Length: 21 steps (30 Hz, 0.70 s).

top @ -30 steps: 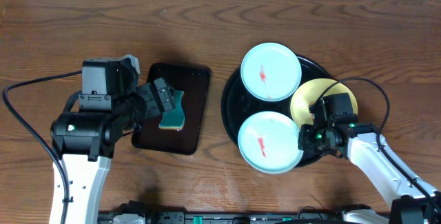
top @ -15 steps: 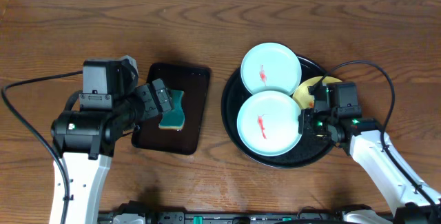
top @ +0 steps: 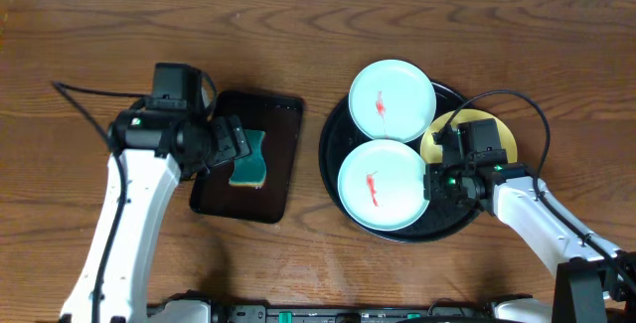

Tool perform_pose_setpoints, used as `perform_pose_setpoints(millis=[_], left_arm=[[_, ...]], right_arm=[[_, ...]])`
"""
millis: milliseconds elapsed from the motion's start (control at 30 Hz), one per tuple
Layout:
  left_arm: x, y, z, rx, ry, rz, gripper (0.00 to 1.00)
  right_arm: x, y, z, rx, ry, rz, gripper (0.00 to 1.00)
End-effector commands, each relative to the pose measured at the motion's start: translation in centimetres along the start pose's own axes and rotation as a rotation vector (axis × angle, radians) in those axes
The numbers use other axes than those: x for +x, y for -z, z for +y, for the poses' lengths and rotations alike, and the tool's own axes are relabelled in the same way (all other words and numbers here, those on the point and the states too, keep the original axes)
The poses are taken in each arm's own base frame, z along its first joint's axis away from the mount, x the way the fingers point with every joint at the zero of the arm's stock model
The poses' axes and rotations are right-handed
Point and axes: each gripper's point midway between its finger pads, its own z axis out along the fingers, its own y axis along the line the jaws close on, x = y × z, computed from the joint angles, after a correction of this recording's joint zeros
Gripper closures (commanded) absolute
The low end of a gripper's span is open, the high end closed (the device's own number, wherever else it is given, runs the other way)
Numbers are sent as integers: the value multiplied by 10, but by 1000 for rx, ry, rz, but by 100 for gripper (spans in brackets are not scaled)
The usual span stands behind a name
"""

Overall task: Clean dirty plates on tray and stack at the side
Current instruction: 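Move left gripper to the sponge and right gripper to the yellow plate rim, then grasp the green sponge with the left gripper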

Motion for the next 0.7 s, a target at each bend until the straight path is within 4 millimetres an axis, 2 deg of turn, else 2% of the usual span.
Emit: perform_pose_setpoints(millis=[0,100,200,367,433,533,667], left_arm=[[1,-6,2,-21,-41,28,10],[1,-2,1,-10,-59,14,10],[-2,4,-1,4,-62,-19,10],[-1,2,0,-1,-61,-9,10],[0,-1,0,-5,-60,0,10],[-1,-10,1,-8,-58,10,10],[5,-36,6,-25,-55,51,10]], right_arm=[[23,0,3,-25,-18,92,99],[25,0,-3,11,-16,99,99],[8,-1,-14,81,-4,27,99],[-26,2,-21,132,23,-117,99],[-36,3,-21,134,30,-156,99],[-36,3,-17,115,33,-158,99],[-34,2,-15,105,32,-146,99]])
